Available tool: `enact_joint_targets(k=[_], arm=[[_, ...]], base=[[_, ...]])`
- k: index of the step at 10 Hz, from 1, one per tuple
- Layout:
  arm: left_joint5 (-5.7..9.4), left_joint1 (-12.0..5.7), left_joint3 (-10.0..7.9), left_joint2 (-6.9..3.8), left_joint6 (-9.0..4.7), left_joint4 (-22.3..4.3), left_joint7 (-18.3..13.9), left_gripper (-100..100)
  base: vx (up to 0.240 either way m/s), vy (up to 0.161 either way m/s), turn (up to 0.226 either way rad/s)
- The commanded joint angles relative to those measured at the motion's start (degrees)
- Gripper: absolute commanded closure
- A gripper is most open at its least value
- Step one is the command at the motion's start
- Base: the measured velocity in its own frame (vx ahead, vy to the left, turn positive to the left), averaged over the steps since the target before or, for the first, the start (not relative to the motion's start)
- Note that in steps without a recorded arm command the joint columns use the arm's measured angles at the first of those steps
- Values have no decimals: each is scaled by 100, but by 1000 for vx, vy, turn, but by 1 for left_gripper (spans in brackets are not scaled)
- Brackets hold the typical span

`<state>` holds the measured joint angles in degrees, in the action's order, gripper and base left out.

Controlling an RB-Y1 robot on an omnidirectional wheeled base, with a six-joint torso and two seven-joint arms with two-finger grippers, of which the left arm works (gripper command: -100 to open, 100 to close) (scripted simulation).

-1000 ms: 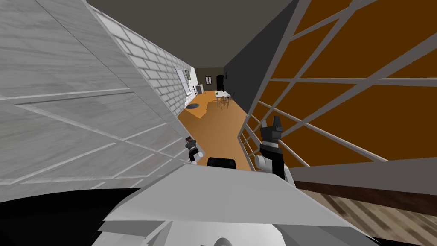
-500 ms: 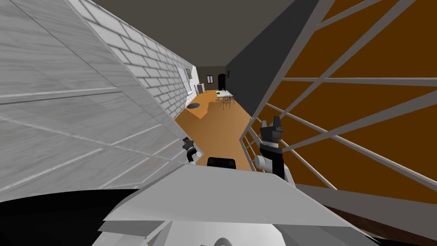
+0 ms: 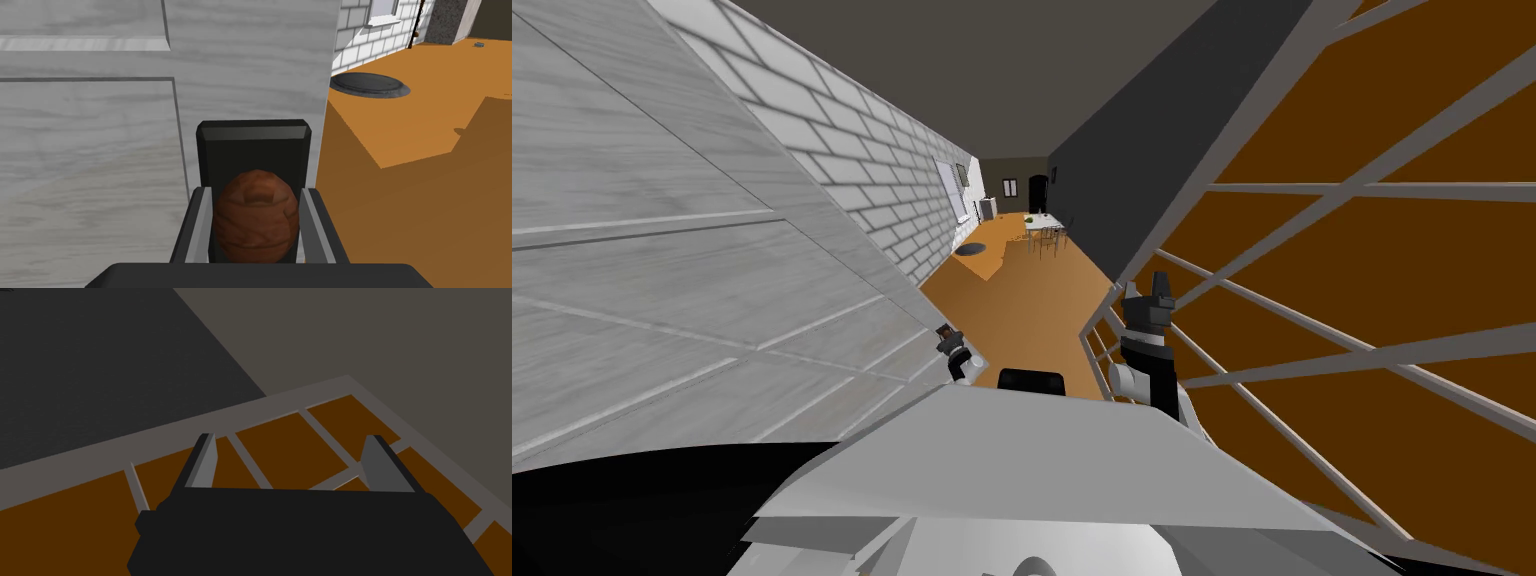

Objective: Push the door open

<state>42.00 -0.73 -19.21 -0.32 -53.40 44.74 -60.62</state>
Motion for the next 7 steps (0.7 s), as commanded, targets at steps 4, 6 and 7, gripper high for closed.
enact_joint_targets(k=[4, 6, 7], arm=[[208, 23, -284, -203, -82, 1, 49, 100], [304, 36, -406, -214, -103, -5, 68, 100], [349, 42, -464, -204, -113, -8, 77, 100]], base=[[195, 75, 55], [181, 112, 48], [196, 104, 65]])
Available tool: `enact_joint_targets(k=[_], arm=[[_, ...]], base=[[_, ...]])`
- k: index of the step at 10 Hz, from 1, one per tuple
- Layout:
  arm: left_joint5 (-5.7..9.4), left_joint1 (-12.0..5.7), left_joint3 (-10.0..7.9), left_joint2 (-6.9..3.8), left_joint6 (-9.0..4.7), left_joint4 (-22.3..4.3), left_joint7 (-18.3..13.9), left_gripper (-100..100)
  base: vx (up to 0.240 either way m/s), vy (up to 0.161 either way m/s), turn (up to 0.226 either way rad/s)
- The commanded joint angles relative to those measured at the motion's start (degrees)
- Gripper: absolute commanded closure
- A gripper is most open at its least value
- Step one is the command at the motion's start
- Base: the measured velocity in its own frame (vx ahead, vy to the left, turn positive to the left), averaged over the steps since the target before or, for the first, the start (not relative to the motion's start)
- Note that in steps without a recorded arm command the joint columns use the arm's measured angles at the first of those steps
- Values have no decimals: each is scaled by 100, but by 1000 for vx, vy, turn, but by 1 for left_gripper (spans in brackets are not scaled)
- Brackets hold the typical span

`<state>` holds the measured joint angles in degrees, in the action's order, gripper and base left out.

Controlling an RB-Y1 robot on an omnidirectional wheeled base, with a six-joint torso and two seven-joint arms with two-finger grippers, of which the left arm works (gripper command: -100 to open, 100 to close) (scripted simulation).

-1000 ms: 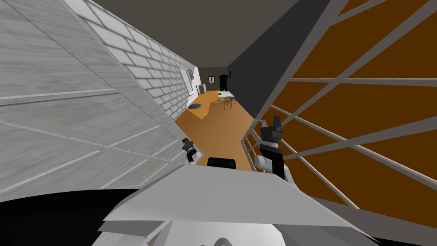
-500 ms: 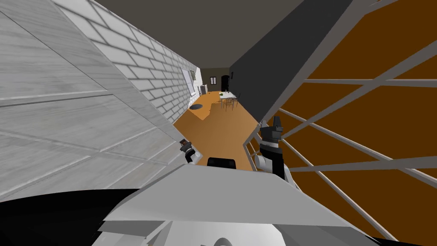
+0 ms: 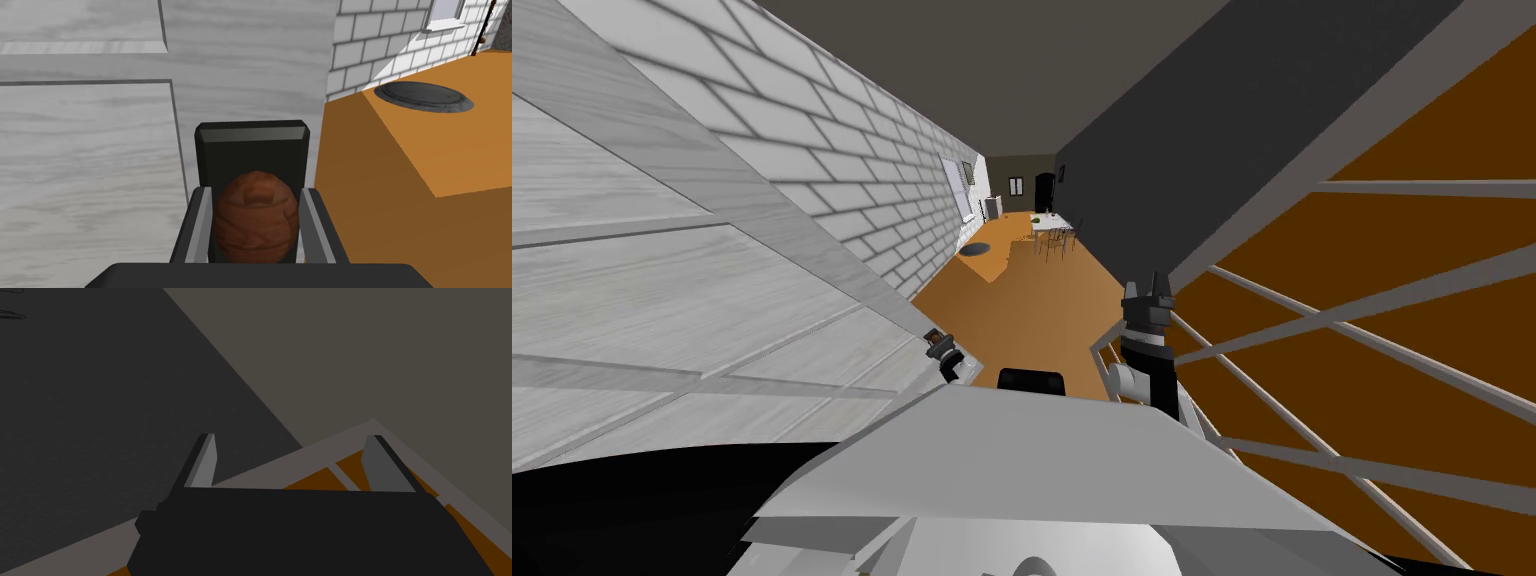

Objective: Push the door open

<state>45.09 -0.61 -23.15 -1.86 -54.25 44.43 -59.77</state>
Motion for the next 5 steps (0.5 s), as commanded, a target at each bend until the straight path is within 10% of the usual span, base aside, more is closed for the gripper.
enact_joint_targets(k=[1, 5], arm=[[82, 35, -124, -32, -37, 21, 1, 100], [222, 84, -293, -59, -45, 47, 39, 100]], base=[[216, 67, 52], [129, 52, 42]])
